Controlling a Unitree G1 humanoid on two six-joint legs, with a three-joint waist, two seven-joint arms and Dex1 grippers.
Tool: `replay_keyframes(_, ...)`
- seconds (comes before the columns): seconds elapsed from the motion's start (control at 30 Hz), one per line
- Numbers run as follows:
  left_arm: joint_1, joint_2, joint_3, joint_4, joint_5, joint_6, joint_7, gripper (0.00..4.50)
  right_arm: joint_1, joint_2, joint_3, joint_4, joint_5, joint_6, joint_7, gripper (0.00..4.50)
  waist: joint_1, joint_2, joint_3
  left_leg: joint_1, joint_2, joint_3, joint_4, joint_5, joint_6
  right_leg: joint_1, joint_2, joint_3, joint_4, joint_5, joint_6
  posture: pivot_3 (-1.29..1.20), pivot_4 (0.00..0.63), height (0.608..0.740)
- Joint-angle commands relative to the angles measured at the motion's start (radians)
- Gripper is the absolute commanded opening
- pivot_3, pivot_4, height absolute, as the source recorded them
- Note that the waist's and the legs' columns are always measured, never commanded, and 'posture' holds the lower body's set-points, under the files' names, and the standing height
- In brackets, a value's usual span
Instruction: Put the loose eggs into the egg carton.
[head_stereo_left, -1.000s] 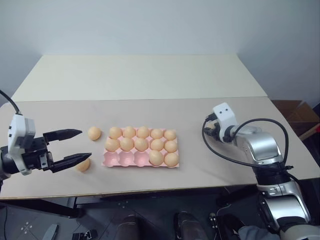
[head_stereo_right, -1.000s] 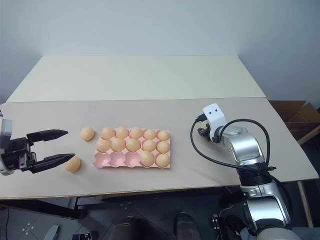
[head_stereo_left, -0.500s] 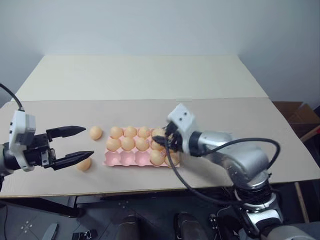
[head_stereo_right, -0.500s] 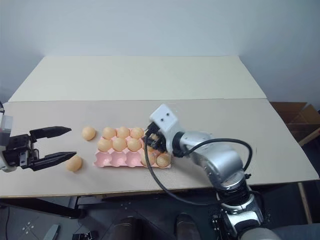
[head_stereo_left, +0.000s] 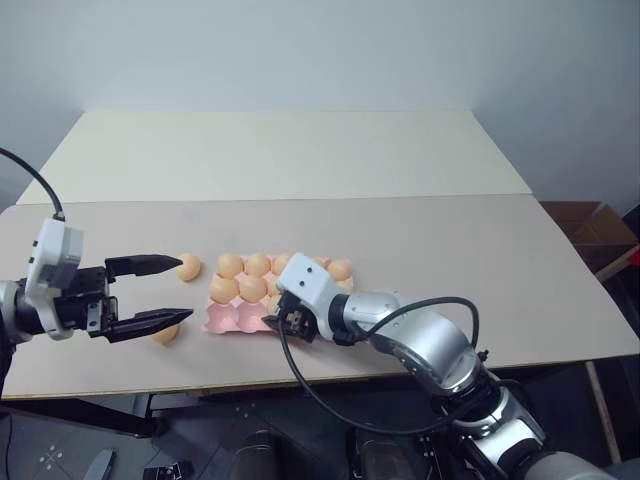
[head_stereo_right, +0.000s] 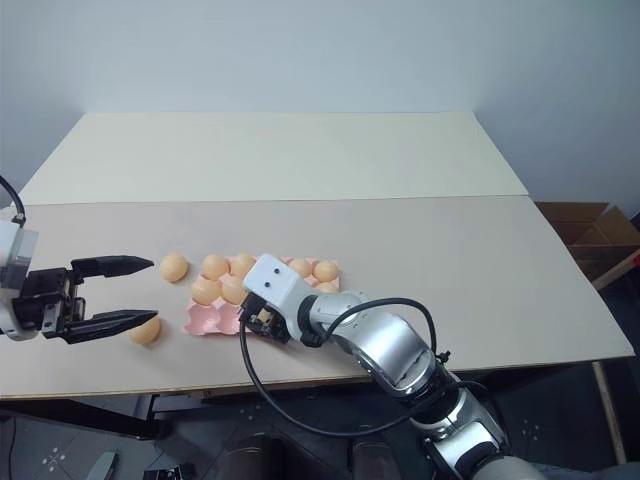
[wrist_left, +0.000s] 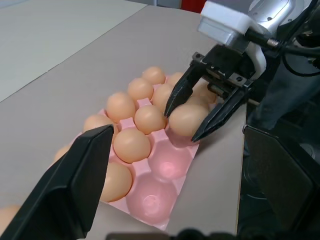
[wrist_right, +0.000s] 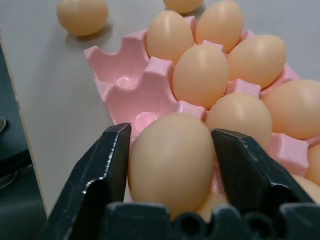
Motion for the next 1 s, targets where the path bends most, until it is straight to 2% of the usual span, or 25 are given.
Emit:
replay_keyframes(0.03, 0.014, -0.004, 0.034, -0.022, -0.015, 0.003, 0.011, 4.50, -0.029, 0.006, -0.067, -0.053, 0.009, -0.017, 0.010, 4.14, 0.000, 0.000, 0.000, 0.000, 0.000, 0.000, 0.000, 0.000, 0.000, 0.000, 0.000, 0.000, 0.000, 0.000, 0.000, 0.00, 0.150, 0.740)
replay_keyframes(0.07, 0.022, -0.010, 0.043, -0.021, -0.012, 0.004, 0.027, 4.50, -0.032, -0.005, -0.090, -0.075, 0.018, -0.010, 0.017, 4.47, 0.000, 0.000, 0.000, 0.000, 0.000, 0.000, 0.000, 0.000, 0.000, 0.000, 0.000, 0.000, 0.000, 0.000, 0.000, 0.00, 0.150, 0.740)
replay_keyframes(0.23, 0.082, -0.028, 0.104, 0.007, 0.021, -0.002, 0.086, 4.50, -0.019, -0.085, -0.248, -0.191, 0.088, 0.009, 0.079, 4.47, 0.002, 0.000, 0.000, 0.000, 0.000, 0.000, 0.000, 0.000, 0.000, 0.000, 0.000, 0.000, 0.000, 0.000, 0.000, 0.00, 0.150, 0.740)
replay_keyframes(0.33, 0.140, -0.019, 0.161, 0.029, 0.039, -0.013, 0.079, 4.50, 0.021, -0.201, -0.384, -0.251, 0.152, -0.021, 0.164, 4.47, 0.005, 0.000, 0.000, 0.000, 0.000, 0.000, 0.000, 0.000, 0.000, 0.000, 0.000, 0.000, -0.001, 0.000, 0.000, 0.00, 0.150, 0.740)
replay_keyframes(0.47, 0.218, -0.015, 0.261, 0.046, 0.043, -0.001, 0.065, 4.50, 0.143, -0.414, -0.602, -0.269, 0.232, -0.123, 0.346, 4.47, 0.010, 0.000, 0.000, 0.000, 0.000, -0.001, 0.000, 0.000, 0.000, 0.001, -0.001, -0.002, -0.002, -0.001, -0.001, 0.00, 0.150, 0.740)
replay_keyframes(0.6, 0.293, -0.028, 0.320, 0.045, 0.038, 0.023, 0.067, 4.50, 0.346, -0.565, -0.778, -0.190, 0.245, -0.313, 0.538, 4.47, 0.007, 0.000, 0.000, 0.001, 0.000, 0.000, 0.000, 0.000, 0.000, 0.002, -0.001, -0.002, -0.002, -0.004, -0.001, 0.00, 0.150, 0.740)
replay_keyframes(0.7, 0.308, -0.038, 0.319, 0.035, 0.036, 0.024, 0.083, 4.50, 0.483, -0.621, -0.817, -0.132, 0.205, -0.460, 0.627, 4.47, 0.007, -0.001, 0.000, 0.004, 0.000, 0.000, -0.001, 0.000, 0.000, 0.005, -0.001, -0.001, -0.002, -0.007, 0.000, 0.00, 0.150, 0.740)
replay_keyframes(0.8, 0.298, -0.041, 0.295, 0.023, 0.043, 0.037, 0.117, 4.50, 0.511, -0.628, -0.822, -0.118, 0.218, -0.477, 0.616, 4.47, 0.003, -0.001, 0.000, 0.007, 0.001, 0.000, -0.001, 0.000, 0.000, 0.006, 0.000, 0.000, -0.002, -0.009, 0.000, 0.00, 0.150, 0.740)
replay_keyframes(0.9, 0.305, 0.005, 0.252, 0.000, 0.072, 0.162, 0.220, 4.50, 0.502, -0.624, -0.816, -0.119, 0.233, -0.491, 0.609, 4.47, 0.002, -0.001, 0.000, 0.009, 0.001, 0.001, -0.001, 0.000, 0.000, 0.007, 0.000, 0.001, -0.001, -0.008, 0.000, 0.00, 0.150, 0.740)
replay_keyframes(1.0, 0.276, 0.030, 0.155, -0.057, 0.067, 0.352, 0.364, 4.50, 0.480, -0.619, -0.803, -0.117, 0.237, -0.494, 0.593, 4.47, 0.005, -0.001, 0.000, 0.008, 0.001, 0.001, -0.001, 0.000, 0.000, 0.007, 0.000, 0.001, -0.002, -0.008, 0.000, 0.00, 0.150, 0.740)
